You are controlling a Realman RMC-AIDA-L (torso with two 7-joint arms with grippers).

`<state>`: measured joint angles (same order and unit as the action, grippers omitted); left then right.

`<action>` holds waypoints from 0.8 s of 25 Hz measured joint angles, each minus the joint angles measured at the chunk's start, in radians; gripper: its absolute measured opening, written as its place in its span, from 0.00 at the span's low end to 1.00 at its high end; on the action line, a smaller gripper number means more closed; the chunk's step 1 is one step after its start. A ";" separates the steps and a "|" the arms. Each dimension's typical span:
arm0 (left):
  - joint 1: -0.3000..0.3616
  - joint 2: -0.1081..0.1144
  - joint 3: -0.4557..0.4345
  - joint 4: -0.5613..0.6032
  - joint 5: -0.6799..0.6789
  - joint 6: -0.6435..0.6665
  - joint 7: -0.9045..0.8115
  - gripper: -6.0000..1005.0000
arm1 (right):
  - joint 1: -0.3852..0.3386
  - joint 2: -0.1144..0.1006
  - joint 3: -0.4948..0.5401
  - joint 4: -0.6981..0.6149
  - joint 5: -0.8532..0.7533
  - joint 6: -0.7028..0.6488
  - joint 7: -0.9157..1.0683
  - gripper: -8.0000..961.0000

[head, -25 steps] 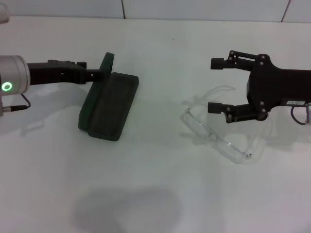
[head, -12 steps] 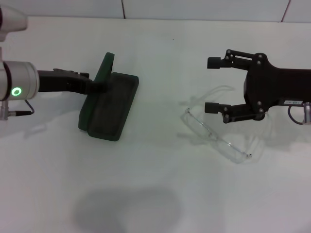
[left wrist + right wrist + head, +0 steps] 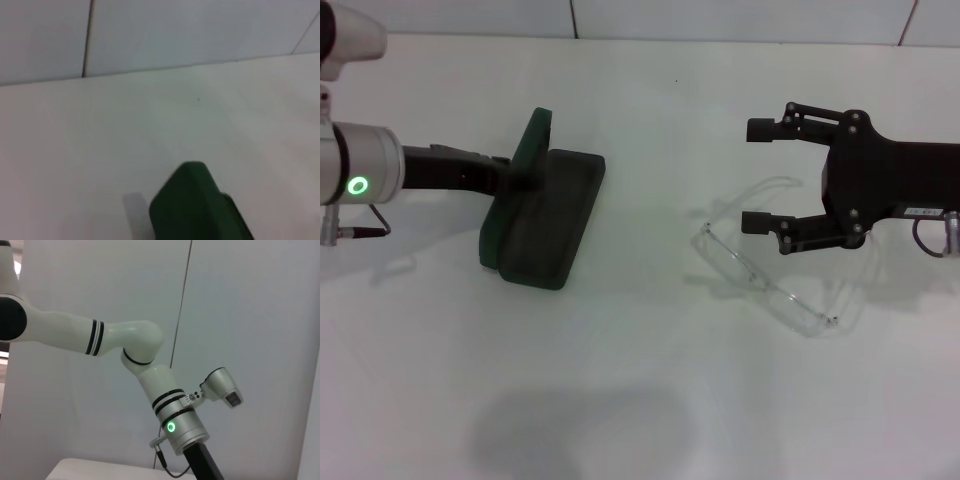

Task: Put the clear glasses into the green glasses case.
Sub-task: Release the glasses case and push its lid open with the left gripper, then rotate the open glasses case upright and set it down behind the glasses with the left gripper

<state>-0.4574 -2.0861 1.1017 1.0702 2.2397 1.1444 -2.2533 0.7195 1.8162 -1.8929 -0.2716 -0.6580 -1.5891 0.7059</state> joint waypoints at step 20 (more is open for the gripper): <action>-0.040 0.001 0.200 0.176 0.148 -0.010 -0.011 0.21 | -0.055 -0.002 0.000 -0.024 -0.062 -0.055 -0.070 0.91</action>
<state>-0.4969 -2.0853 1.3017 1.2463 2.3877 1.1344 -2.2639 0.6646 1.8138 -1.8929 -0.2954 -0.7200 -1.6440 0.6357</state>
